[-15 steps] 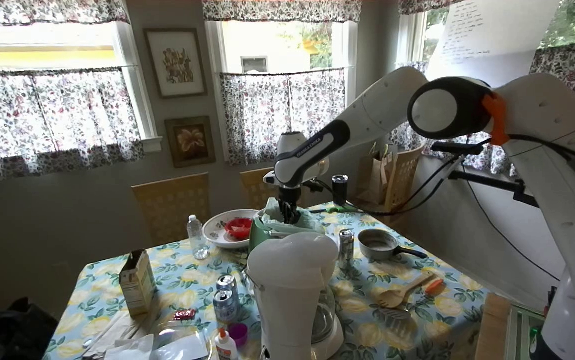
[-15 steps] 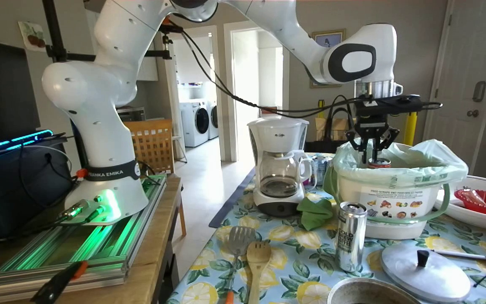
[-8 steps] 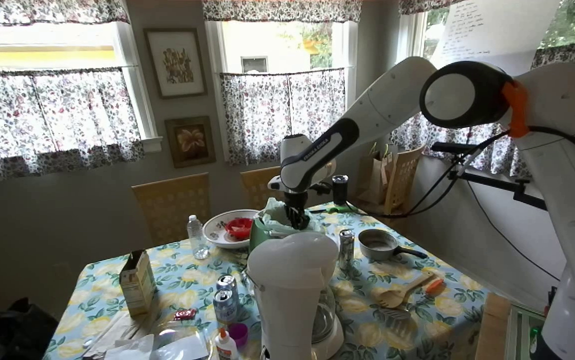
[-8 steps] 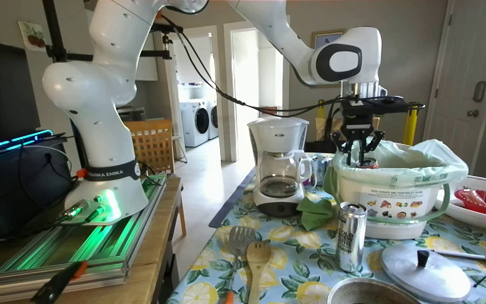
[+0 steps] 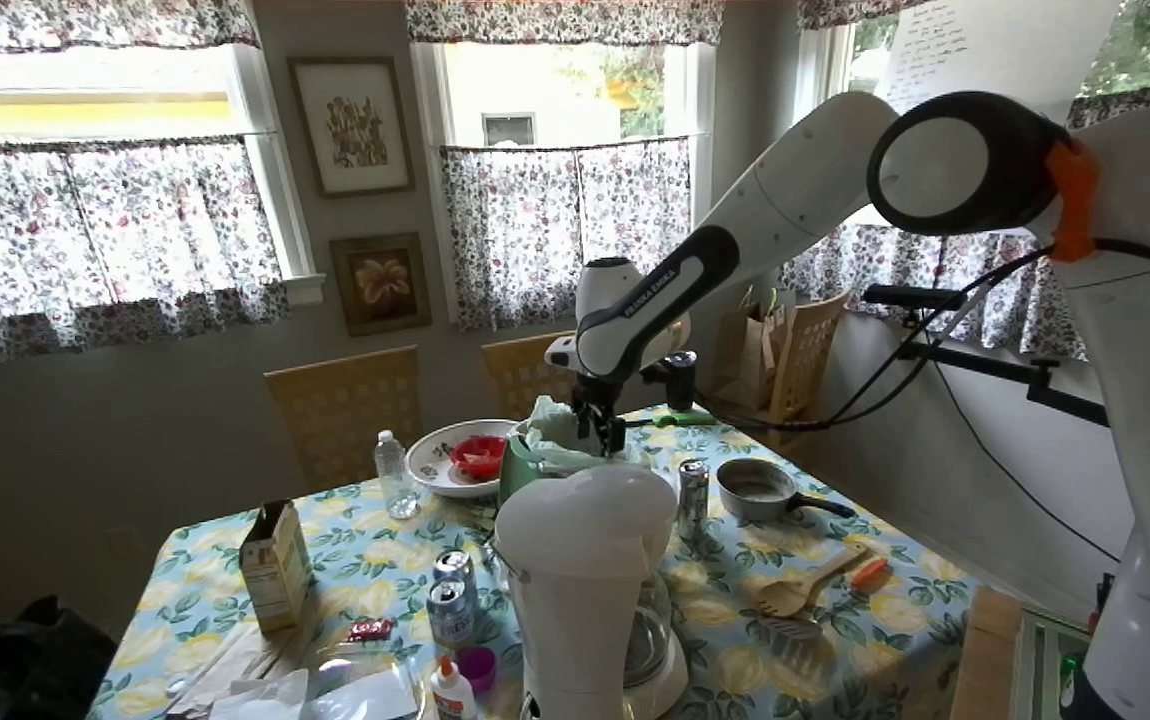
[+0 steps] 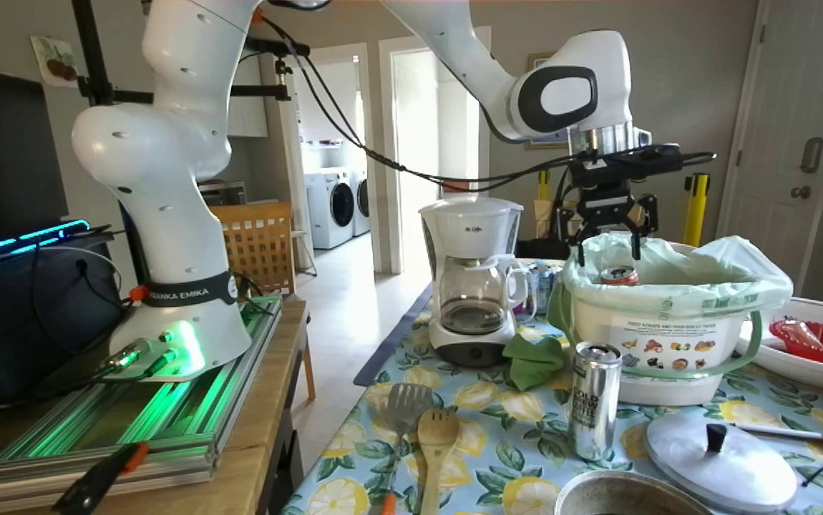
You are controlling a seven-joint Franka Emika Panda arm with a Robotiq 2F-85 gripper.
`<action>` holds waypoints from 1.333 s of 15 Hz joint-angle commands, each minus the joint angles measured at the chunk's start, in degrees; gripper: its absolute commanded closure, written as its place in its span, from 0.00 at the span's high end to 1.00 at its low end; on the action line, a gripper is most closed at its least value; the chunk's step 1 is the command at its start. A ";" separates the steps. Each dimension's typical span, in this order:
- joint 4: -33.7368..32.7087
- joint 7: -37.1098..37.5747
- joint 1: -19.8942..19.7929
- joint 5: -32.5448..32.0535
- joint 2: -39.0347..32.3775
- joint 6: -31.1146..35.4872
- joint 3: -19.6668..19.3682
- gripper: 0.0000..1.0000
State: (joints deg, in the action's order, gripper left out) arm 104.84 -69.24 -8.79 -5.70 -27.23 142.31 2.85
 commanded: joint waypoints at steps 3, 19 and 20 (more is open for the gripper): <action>0.98 3.82 0.08 0.19 0.17 4.38 -0.88 0.82; -9.93 6.30 -1.72 4.27 -9.46 1.13 1.36 0.73; -10.81 5.41 -1.99 4.25 -10.03 0.04 1.72 0.76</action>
State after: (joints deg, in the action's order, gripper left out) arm 98.30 -63.42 -9.83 -2.65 -34.31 145.01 3.07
